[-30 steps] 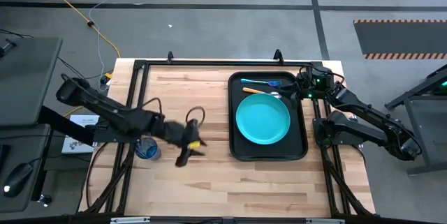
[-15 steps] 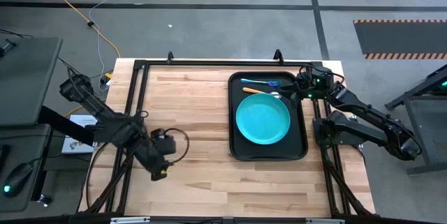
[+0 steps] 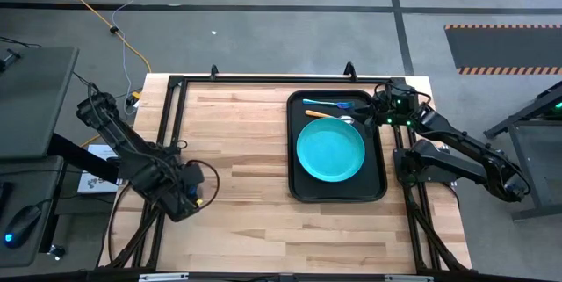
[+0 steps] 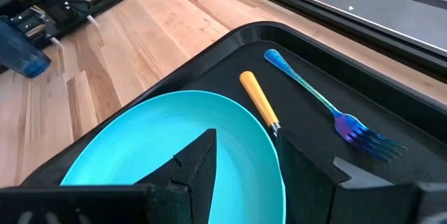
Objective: Pick and place plate/cup/fork/spoon on tray
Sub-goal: Put the blue cup on the black serving tray to the top left of the yellow spoon
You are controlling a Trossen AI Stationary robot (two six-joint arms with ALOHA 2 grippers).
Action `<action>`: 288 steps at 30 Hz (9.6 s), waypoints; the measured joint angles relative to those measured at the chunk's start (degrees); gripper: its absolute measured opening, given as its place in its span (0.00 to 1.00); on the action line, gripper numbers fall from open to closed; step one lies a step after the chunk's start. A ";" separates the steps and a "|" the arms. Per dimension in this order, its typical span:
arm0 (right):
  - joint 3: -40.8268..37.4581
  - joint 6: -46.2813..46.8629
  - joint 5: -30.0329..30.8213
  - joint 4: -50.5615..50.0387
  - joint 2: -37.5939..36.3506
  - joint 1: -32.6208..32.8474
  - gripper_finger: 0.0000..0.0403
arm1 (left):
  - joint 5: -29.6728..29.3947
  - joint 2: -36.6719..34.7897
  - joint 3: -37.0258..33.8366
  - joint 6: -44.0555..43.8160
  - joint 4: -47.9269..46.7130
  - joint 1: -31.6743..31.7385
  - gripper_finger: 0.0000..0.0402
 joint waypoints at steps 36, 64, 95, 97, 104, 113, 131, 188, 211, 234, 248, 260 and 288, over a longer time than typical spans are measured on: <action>0.00 2.73 0.63 -0.07 0.00 0.00 0.35 | 9.85 0.02 -9.55 -2.43 11.28 1.36 0.62; -0.02 0.48 14.78 -5.49 -0.02 0.00 0.35 | 7.48 0.07 -9.55 -0.27 11.32 1.36 0.62; -0.02 1.70 16.22 -5.04 0.00 0.00 0.35 | 11.17 0.07 -9.55 1.83 11.29 1.36 0.62; -0.02 1.71 16.20 -5.05 0.00 0.00 0.35 | 11.13 0.07 -9.55 1.83 11.13 1.36 0.62; -0.02 2.74 16.19 -5.07 0.00 0.00 0.35 | 15.49 0.09 -9.55 1.80 11.10 2.05 0.46; -0.02 3.08 15.04 -5.07 0.00 0.00 0.35 | 10.90 0.12 -8.87 5.13 10.65 6.81 0.04; -0.02 7.31 -4.40 -4.44 -0.02 3.90 0.35 | -4.74 6.23 14.26 54.39 13.23 38.88 0.01; -0.02 8.57 9.66 3.19 -0.04 14.67 0.35 | 8.79 45.35 36.38 97.26 35.86 62.60 0.01; -0.02 8.75 9.60 3.56 -0.04 14.67 0.35 | 4.88 46.10 36.48 99.22 39.19 62.62 0.31; -0.02 9.12 9.16 6.14 -0.04 14.65 0.35 | 2.86 44.84 36.56 101.88 45.00 62.44 0.52; -0.02 10.71 9.18 8.34 -0.02 14.66 0.35 | 3.02 42.69 36.44 101.94 43.57 62.05 0.52; 0.00 27.32 9.20 16.51 0.04 14.67 0.35 | 19.77 24.96 36.58 91.88 45.14 65.10 0.52; 30.25 36.22 39.06 3.01 41.72 25.88 0.35 | 17.27 -9.65 -15.51 73.13 85.11 65.66 0.50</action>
